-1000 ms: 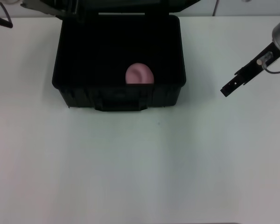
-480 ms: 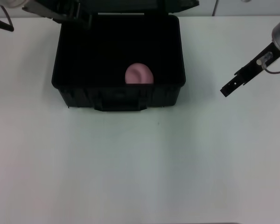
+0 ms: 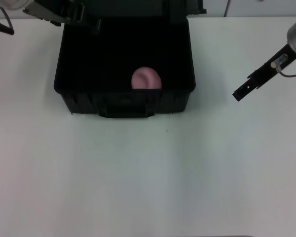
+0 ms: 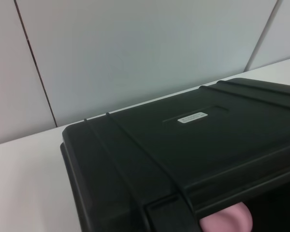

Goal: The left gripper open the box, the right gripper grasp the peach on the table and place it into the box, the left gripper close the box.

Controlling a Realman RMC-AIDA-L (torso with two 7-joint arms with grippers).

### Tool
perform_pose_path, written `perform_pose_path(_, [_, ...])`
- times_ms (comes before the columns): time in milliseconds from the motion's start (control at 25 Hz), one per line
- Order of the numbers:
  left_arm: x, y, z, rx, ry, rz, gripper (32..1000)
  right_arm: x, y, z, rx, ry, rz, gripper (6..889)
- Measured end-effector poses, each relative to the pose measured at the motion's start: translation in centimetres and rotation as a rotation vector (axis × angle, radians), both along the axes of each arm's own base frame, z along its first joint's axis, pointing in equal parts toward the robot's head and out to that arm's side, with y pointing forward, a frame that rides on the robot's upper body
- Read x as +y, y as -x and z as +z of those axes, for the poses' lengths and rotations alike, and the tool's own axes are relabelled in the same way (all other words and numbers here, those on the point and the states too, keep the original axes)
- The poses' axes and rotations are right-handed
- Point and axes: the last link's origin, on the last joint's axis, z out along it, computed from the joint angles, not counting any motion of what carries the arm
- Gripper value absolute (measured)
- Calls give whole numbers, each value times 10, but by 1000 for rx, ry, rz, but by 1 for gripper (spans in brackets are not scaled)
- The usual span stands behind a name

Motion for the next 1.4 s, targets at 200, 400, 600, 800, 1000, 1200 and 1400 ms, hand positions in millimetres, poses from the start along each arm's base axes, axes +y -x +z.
perform_pose_path(200, [-1, 1, 0, 3, 2, 9, 837, 0, 0, 0, 0, 0, 0, 866])
perform_pose_path(400, [-2, -1, 2, 2, -2, 9, 835, 0, 0, 0, -1, -1, 1, 866])
perform_pose_path(600, [-3, -1, 4, 10, -17, 19, 835, 0, -1, 0, -1, -1, -1, 866])
perform_pose_path(800, [-4, -2, 5, 27, -28, 16, 835, 0, -1, 1, -1, -2, 0, 866])
perform_pose_path(1000, [-4, -4, 6, 26, -33, 9, 835, 0, -1, 1, -1, -2, 0, 866])
perform_pose_path(1200, [-4, -4, 7, 25, -34, 8, 835, 0, -1, 1, -1, -2, 0, 866])
perform_pose_path(1400, [-5, -5, 7, 25, -35, 8, 836, 0, -1, 1, -1, -2, 0, 866])
